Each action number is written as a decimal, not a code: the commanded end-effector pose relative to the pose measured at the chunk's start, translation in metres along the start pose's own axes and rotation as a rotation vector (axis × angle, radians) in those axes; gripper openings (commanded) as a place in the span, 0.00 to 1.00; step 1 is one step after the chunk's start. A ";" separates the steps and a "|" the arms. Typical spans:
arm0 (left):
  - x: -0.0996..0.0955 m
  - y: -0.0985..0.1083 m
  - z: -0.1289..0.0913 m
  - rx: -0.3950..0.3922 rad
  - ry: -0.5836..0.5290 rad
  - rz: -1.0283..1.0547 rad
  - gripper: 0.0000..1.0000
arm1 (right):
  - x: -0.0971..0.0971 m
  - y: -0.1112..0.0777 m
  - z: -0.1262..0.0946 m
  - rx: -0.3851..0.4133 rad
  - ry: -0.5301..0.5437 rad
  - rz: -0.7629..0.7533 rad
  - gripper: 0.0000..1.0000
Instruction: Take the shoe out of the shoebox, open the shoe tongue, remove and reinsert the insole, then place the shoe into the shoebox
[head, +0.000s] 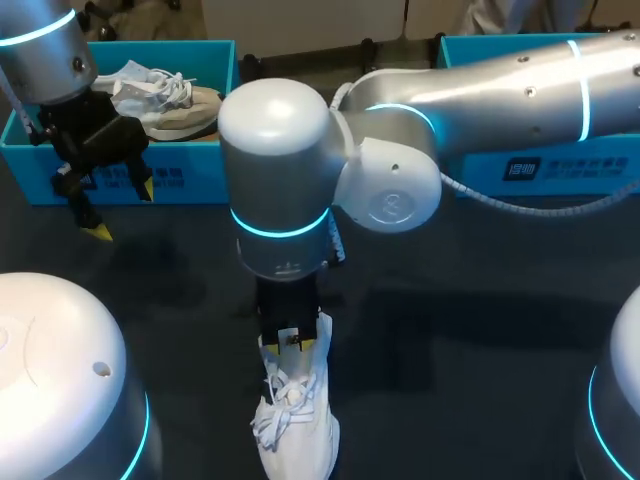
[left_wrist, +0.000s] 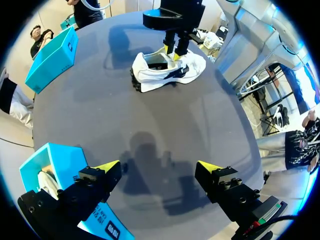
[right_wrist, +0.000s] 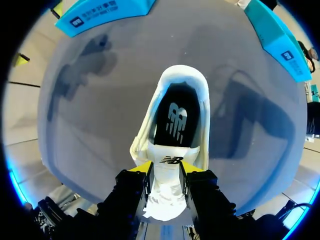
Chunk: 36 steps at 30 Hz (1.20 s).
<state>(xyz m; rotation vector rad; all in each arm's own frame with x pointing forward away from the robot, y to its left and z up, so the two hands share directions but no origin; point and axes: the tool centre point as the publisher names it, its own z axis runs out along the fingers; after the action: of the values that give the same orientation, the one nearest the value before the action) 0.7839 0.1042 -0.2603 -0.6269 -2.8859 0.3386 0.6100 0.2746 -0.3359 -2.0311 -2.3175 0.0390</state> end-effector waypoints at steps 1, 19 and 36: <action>0.000 0.000 0.000 -0.002 0.001 0.000 1.00 | -0.001 -0.007 -0.019 -0.023 -0.033 0.000 0.34; 0.000 0.000 0.000 -0.002 0.001 0.000 1.00 | -0.020 0.004 -0.002 0.010 0.011 -0.030 0.35; 0.000 0.000 0.000 -0.002 0.001 0.000 1.00 | -0.018 0.015 -0.060 -0.020 0.008 -0.782 1.00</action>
<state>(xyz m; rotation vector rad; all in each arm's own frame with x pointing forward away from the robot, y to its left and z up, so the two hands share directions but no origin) 0.7839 0.1042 -0.2602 -0.6269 -2.8858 0.3385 0.6252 0.2615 -0.2825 -1.4713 -2.7359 0.0017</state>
